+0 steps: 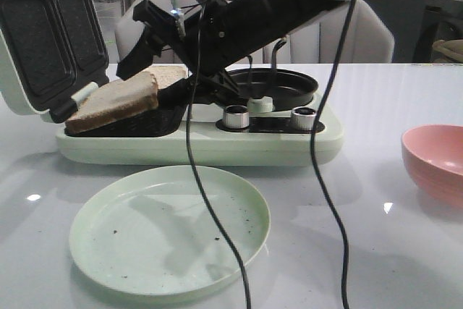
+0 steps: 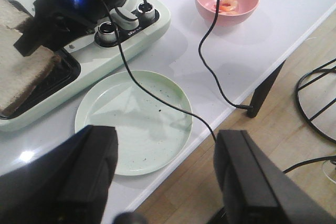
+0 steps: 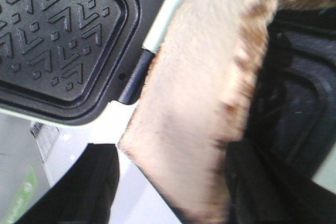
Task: Make breakfast with bread and shrimp
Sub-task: 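Carry the bread with the right gripper onto the sandwich plate, then release the bread and raise the right gripper away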
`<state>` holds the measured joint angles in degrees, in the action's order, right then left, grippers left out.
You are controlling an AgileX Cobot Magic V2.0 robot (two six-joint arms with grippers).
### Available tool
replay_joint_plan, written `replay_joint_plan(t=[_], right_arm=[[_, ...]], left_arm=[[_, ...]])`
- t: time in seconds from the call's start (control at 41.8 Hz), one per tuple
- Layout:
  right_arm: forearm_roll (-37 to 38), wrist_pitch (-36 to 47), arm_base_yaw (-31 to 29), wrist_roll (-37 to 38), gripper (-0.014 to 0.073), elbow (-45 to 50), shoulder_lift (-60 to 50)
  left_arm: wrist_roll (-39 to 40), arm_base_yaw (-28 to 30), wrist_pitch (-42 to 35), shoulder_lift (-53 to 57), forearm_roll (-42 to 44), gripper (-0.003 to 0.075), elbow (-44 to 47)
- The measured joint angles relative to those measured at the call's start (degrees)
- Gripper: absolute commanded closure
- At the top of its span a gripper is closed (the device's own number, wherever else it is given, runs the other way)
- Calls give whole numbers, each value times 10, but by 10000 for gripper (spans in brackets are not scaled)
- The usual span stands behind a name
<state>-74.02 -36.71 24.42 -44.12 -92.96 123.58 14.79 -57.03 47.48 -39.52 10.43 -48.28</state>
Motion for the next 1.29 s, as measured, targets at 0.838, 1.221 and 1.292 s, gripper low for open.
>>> replay_joint_plan(t=[0.838,1.221,1.292], right_arm=[[709,-159,-23,379,54,163,-420],[714,-126,-23,380,54,416,-647],[714,-123,-23,380,54,452,-685]], left_arm=[[0,0,0,0,24,267,0],[0,0,-17,0,26,266,0],[0,0,-26,0,27,267,0]])
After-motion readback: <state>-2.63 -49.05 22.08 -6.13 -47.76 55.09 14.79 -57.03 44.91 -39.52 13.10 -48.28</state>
